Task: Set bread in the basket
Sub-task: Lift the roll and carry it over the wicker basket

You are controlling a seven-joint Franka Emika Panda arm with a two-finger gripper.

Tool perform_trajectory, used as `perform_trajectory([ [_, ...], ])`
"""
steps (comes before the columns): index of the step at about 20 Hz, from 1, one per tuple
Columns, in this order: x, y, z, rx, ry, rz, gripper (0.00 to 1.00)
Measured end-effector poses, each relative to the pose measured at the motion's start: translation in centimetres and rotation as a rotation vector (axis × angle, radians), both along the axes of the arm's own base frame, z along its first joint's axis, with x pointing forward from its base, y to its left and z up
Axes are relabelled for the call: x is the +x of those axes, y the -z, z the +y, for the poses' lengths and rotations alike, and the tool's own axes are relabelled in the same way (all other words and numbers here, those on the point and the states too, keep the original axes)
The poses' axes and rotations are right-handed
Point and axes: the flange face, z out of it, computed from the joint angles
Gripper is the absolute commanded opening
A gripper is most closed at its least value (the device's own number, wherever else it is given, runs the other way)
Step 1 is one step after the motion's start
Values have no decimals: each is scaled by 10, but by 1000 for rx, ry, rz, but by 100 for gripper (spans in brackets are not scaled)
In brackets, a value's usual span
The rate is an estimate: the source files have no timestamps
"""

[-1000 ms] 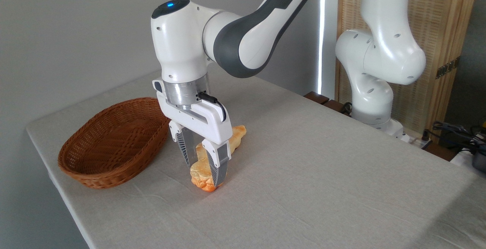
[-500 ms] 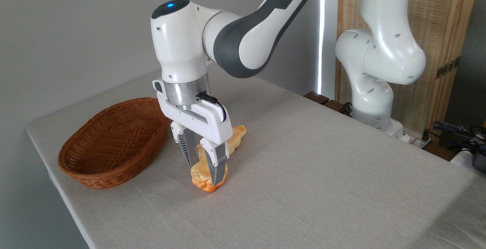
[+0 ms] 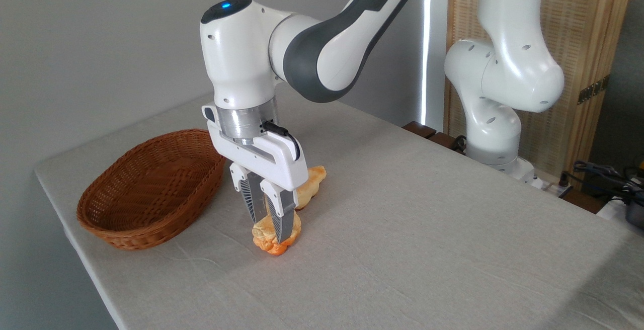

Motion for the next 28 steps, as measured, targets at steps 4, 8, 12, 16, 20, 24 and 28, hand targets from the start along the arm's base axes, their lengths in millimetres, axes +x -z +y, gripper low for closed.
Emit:
perform_trajectory([
  [4,11,-37,1,-10,-6,-75,55],
  [8,17,-70,-18,-34,-4,-140,55],
  [12,19,-101,-64,-135,-52,-184,55],
  [16,22,-112,-117,-220,-69,-185,77],
  [20,37,-81,-180,-299,-108,-193,100],
  [24,53,-43,-208,-363,-142,-206,100],
  [28,59,-28,-214,-379,-142,-203,100],
])
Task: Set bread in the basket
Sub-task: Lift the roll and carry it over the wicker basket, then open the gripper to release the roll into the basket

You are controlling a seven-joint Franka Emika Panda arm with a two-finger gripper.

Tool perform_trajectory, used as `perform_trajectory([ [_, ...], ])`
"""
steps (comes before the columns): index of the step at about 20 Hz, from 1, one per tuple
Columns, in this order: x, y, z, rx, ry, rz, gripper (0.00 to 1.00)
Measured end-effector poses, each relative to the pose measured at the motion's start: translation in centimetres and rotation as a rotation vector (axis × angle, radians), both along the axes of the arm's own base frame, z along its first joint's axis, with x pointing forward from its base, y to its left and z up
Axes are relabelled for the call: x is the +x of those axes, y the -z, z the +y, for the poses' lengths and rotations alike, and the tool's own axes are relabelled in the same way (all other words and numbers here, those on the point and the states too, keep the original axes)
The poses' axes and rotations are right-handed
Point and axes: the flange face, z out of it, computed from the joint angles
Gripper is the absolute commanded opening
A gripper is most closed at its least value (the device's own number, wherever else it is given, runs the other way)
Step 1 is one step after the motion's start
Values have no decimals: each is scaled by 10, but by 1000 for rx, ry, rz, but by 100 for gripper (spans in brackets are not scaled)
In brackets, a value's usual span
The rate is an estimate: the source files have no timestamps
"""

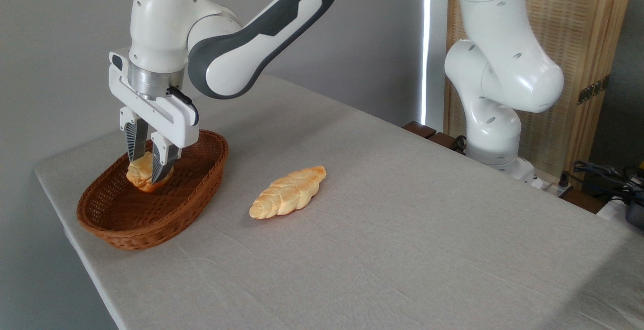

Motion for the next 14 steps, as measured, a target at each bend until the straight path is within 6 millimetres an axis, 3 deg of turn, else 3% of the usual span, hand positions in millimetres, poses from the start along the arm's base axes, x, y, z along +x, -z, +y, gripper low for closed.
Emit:
perform_trajectory([
  [10,3,-8,1,-6,-4,-14,100],
  [14,0,-38,15,36,-2,-48,100],
])
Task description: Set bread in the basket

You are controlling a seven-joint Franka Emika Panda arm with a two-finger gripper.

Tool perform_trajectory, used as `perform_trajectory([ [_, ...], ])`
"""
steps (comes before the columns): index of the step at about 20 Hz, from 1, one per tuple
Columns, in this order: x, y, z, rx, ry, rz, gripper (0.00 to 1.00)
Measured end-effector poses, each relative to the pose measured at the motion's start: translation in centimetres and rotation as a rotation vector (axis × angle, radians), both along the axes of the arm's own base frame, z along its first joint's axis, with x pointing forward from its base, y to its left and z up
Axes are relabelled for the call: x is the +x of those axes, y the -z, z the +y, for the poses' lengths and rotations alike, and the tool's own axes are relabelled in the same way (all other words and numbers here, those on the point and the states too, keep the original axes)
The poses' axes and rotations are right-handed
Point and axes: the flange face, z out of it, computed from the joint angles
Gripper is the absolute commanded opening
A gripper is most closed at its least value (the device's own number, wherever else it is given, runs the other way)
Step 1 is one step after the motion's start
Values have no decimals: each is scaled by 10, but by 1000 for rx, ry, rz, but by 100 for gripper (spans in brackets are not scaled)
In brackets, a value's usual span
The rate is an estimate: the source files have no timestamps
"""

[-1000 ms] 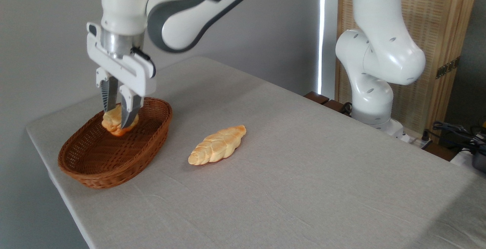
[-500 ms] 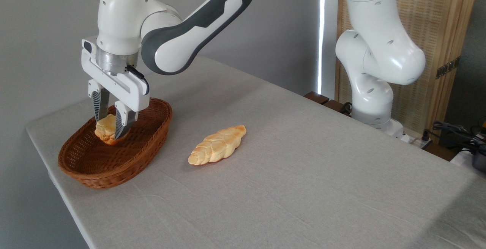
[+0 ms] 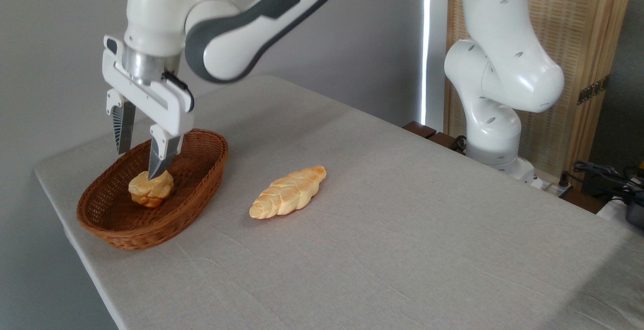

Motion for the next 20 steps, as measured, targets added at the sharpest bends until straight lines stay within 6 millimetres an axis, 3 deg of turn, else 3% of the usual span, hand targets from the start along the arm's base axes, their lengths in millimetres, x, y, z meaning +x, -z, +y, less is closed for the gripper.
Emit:
perform_trajectory([
  [7,-35,-67,72,199,53,115,100],
  [15,-68,-93,194,301,177,283,100],
  [20,-82,-98,219,305,212,291,100],
])
